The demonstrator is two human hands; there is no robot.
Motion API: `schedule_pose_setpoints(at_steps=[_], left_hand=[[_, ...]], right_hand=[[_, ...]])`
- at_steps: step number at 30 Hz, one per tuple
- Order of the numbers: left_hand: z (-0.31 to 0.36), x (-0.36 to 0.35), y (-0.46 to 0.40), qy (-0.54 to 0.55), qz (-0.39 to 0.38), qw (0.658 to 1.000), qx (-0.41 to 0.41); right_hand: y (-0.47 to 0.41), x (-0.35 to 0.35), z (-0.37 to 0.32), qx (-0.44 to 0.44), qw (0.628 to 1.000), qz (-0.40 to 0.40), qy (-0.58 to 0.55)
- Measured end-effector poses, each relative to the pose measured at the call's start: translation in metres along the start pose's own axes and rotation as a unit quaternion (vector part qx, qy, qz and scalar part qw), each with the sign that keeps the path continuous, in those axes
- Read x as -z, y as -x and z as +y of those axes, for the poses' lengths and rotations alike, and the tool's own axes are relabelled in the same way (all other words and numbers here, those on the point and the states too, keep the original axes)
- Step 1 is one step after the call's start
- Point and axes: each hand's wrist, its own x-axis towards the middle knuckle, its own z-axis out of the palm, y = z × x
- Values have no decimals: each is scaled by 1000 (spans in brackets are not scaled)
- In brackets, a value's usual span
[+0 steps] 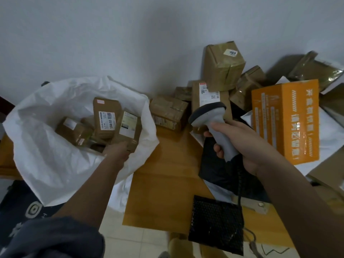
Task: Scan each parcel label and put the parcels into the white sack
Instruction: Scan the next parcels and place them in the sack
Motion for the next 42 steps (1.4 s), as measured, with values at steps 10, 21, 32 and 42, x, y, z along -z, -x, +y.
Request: schedule_pose_setpoints(at_steps=[10, 21, 32, 42], left_hand=[[-71, -80, 95, -318, -221, 912, -136], [-209, -157, 156, -606, -288, 714, -199], [-283, -158, 183, -739, -154, 588, -290], [-243, -125, 194, -557, -158, 743, -337]], right_hand=[[25, 45, 11, 12, 999, -45, 24], [48, 153, 65, -1, 988, -68, 140], [50, 182, 99, -41, 987, -82, 134], [74, 170, 80, -25, 993, -79, 81]])
